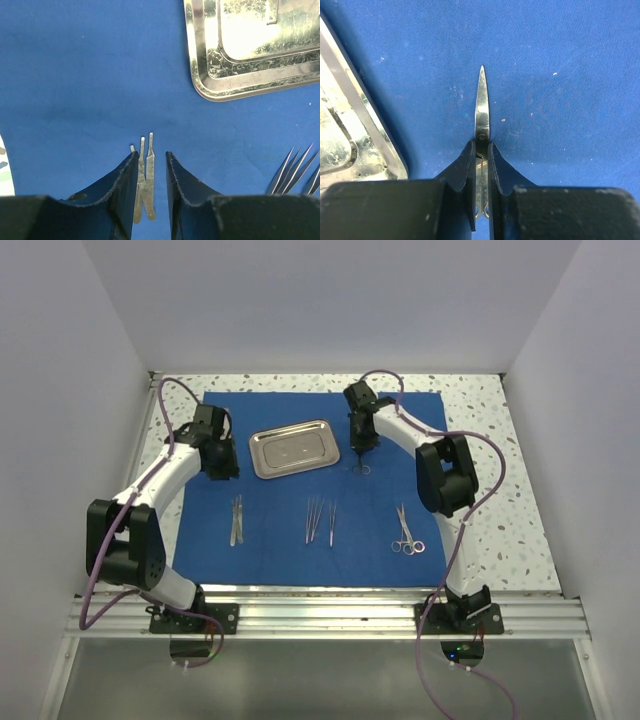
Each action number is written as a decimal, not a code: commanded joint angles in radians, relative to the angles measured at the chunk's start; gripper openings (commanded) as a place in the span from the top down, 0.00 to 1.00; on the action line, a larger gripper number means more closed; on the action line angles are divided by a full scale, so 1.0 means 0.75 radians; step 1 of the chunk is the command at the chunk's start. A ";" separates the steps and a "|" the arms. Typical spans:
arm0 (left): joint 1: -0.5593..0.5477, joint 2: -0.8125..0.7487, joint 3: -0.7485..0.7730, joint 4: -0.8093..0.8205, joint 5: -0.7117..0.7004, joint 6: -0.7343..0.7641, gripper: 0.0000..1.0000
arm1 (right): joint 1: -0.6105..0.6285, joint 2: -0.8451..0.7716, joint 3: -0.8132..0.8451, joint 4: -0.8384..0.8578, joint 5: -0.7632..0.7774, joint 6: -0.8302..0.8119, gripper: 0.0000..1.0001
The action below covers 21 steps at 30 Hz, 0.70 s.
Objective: Open and lay out the surgical kit
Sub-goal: Pick up the medical item from the surgical kit.
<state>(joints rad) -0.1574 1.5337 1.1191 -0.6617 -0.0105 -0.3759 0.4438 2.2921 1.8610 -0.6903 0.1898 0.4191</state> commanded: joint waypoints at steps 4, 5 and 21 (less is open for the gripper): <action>0.003 -0.045 0.026 -0.003 -0.006 -0.024 0.67 | 0.001 0.000 0.022 -0.123 -0.016 -0.056 1.00; 0.003 -0.047 0.026 0.001 -0.002 -0.026 0.67 | 0.001 -0.031 0.063 -0.133 -0.010 -0.062 1.00; 0.003 -0.014 0.028 0.099 0.051 -0.008 0.66 | 0.001 -0.589 -0.223 -0.287 0.101 -0.070 1.00</action>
<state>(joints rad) -0.1574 1.5337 1.1191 -0.6395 0.0036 -0.3832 0.4450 2.0190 1.8290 -0.8780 0.2356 0.3588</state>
